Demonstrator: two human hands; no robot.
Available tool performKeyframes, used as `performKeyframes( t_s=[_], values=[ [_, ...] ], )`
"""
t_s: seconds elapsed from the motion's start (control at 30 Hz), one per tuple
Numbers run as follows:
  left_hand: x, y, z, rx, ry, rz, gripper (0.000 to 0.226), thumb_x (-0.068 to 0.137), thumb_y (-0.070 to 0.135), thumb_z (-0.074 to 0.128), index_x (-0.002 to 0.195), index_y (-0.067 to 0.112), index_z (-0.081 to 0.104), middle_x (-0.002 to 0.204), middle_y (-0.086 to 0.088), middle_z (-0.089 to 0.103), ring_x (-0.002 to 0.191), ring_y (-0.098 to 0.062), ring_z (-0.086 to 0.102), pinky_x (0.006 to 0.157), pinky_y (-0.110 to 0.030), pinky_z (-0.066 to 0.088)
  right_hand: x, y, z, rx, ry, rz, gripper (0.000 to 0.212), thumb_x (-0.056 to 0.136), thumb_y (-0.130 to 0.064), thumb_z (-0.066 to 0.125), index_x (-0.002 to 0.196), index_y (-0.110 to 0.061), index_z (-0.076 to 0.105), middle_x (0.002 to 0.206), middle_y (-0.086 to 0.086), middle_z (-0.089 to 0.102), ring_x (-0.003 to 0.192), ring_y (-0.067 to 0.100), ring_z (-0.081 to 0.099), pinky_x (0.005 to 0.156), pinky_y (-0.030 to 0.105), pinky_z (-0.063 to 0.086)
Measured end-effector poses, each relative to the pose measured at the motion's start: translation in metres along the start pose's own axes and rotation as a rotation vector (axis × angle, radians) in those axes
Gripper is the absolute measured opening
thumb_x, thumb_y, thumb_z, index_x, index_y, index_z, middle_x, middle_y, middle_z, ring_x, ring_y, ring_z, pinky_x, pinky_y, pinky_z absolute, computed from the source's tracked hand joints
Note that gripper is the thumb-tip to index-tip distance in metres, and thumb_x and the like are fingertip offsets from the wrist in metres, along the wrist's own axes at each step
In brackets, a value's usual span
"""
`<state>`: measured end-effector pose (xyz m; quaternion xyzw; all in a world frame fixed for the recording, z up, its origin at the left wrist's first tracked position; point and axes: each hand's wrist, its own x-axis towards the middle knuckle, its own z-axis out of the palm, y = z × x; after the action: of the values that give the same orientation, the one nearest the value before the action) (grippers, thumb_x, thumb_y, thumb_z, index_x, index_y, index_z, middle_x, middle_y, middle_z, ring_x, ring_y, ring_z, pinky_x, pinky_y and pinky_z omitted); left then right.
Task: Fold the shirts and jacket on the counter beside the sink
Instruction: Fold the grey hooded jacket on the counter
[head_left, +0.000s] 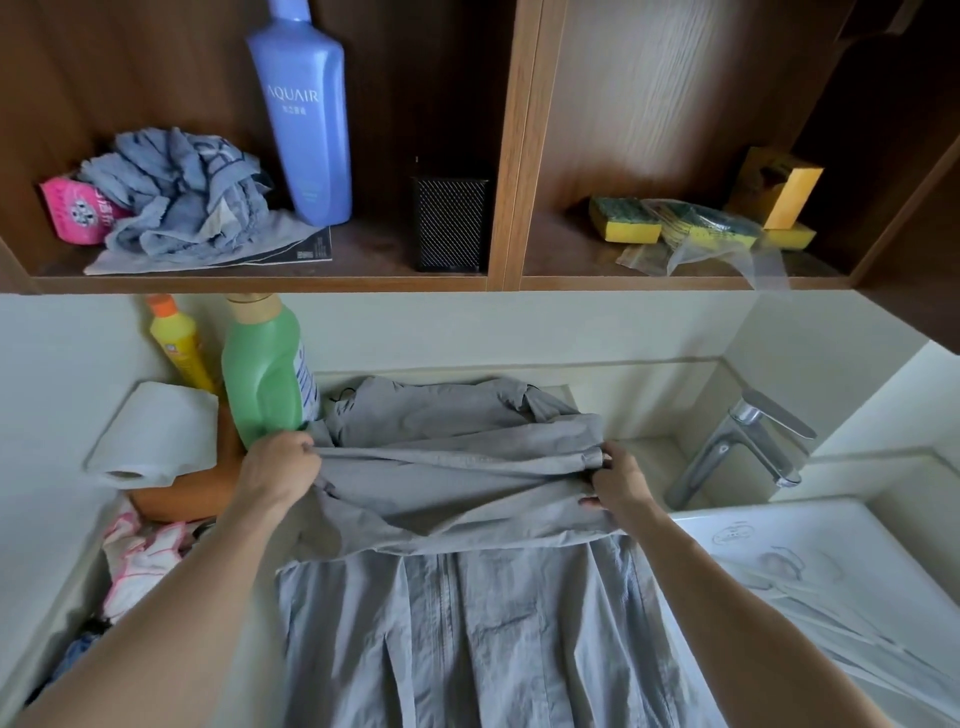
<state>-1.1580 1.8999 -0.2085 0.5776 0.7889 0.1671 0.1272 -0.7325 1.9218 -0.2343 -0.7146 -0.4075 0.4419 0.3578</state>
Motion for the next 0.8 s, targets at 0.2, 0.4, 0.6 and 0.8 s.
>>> performKeyframes(
  t_s=[0.2, 0.4, 0.6, 0.8],
  values=[
    [0.026, 0.033, -0.002, -0.017, -0.020, 0.076, 0.027, 0.092, 0.027, 0.056, 0.110, 0.008, 0.061, 0.116, -0.016, 0.054, 0.102, -0.033, 0.061, 0.087, -0.038, 0.049, -0.002, 0.004, -0.018, -0.069, -0.004, -0.071, 0.037, 0.088, -0.050, 0.069, 0.086, -0.013, 0.073, 0.056, -0.005, 0.057, 0.052, 0.015, 0.056, 0.049, 0.028, 0.051],
    [0.001, 0.042, 0.058, -0.034, -0.094, 0.201, 0.109, 0.080, 0.035, 0.081, 0.158, 0.019, 0.007, 0.161, -0.016, -0.006, 0.149, -0.036, 0.018, 0.121, -0.044, 0.024, 0.012, 0.030, -0.037, -0.193, 0.181, 0.058, 0.047, 0.099, -0.052, 0.050, 0.096, -0.009, 0.070, 0.090, 0.017, 0.068, 0.082, 0.037, 0.069, 0.069, 0.047, 0.062],
    [-0.011, 0.014, 0.096, 0.150, -0.275, 0.149, 0.121, 0.083, 0.017, 0.075, 0.155, 0.019, -0.023, 0.159, -0.019, -0.031, 0.153, -0.037, -0.001, 0.122, -0.041, 0.021, 0.017, 0.054, -0.048, -0.295, 0.306, 0.022, 0.035, 0.105, -0.030, 0.042, 0.106, -0.004, 0.065, 0.100, 0.026, 0.067, 0.089, 0.041, 0.062, 0.085, 0.048, 0.053],
    [-0.009, 0.024, 0.086, 0.160, -0.279, 0.099, 0.115, 0.079, -0.001, 0.062, 0.155, 0.022, -0.021, 0.156, -0.015, -0.037, 0.152, -0.040, -0.004, 0.121, -0.047, 0.022, 0.010, 0.045, -0.032, -0.320, 0.402, 0.074, 0.038, 0.094, -0.020, 0.057, 0.130, -0.011, 0.048, 0.128, 0.023, 0.052, 0.115, 0.042, 0.051, 0.096, 0.047, 0.043]
  ],
)
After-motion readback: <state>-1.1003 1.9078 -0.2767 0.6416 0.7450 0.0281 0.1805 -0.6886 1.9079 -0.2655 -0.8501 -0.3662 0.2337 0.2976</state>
